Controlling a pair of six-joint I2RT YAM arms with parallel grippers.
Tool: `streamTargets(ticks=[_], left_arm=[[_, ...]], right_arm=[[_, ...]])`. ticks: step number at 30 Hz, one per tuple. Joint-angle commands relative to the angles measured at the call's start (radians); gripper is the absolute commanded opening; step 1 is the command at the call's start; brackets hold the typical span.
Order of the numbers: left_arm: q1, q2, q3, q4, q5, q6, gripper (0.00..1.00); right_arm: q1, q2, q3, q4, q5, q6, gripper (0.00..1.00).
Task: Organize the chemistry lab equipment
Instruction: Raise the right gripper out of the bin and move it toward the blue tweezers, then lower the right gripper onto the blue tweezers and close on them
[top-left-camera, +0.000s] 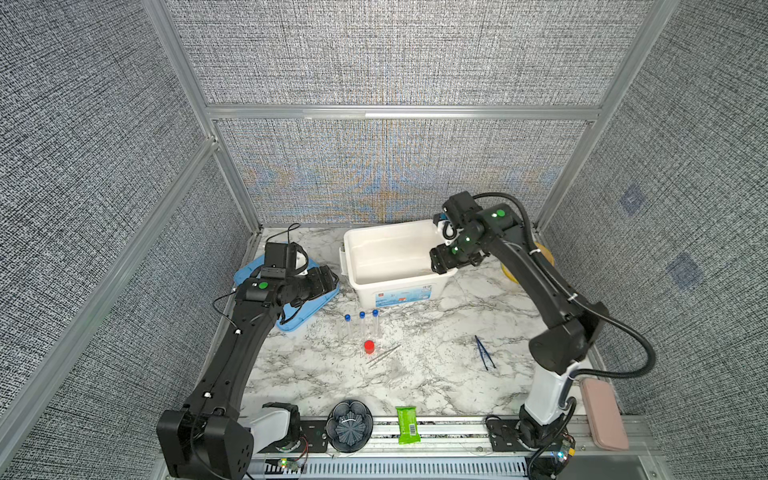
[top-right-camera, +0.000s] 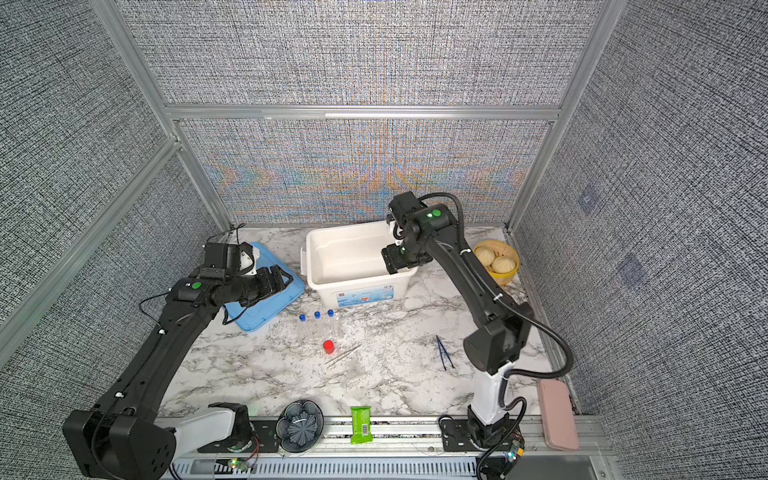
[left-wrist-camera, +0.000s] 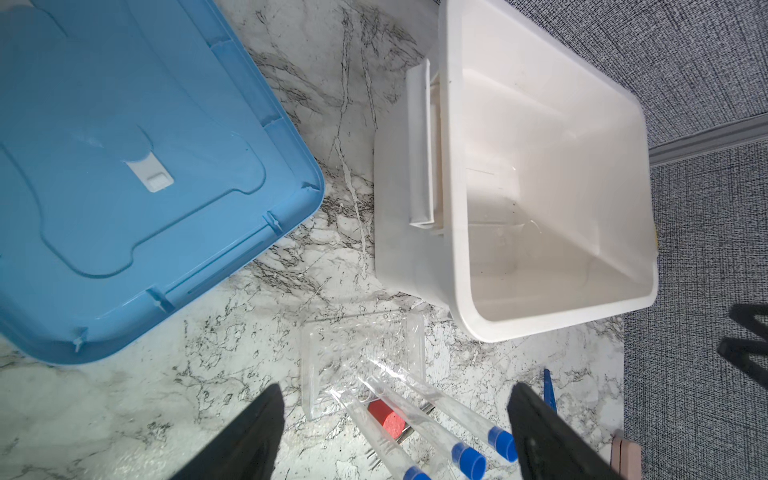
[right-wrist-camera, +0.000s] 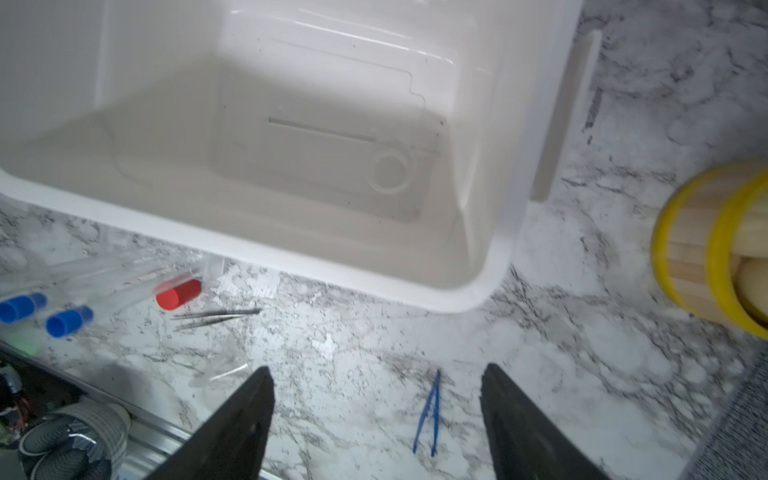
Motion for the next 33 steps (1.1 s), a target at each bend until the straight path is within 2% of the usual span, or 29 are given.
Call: streamTargets(ticks=[1, 7, 13, 16, 22, 29, 33], left_arm=[[0.001, 0.004, 0.016, 0.007, -0.012, 0.021, 0.86], [0.002, -0.009, 0.02, 0.011, -0.026, 0.02, 0.86], [0.002, -0.011, -0.004, 0.035, -0.007, -0.006, 0.85], [0.001, -0.013, -0.016, 0.045, 0.009, -0.017, 0.85], [0.002, -0.032, -0.053, 0.066, 0.027, -0.031, 0.85], [0.002, -0.044, -0.087, 0.092, 0.042, -0.041, 0.86], [0.002, -0.04, -0.078, 0.072, 0.038, -0.037, 0.85]], right_arm=[[-0.009, -0.134, -0.148, 0.035, 0.066, 0.009, 0.77], [-0.05, -0.449, -0.565, 0.174, 0.091, 0.066, 0.75], [-0.113, -0.587, -0.922, 0.346, 0.048, 0.127, 0.74], [-0.128, -0.559, -1.036, 0.415, -0.016, 0.154, 0.73], [-0.144, -0.473, -1.165, 0.532, -0.024, 0.247, 0.73], [-0.206, -0.367, -1.217, 0.603, -0.073, 0.26, 0.72], [-0.227, -0.318, -1.222, 0.618, -0.109, 0.261, 0.64]])
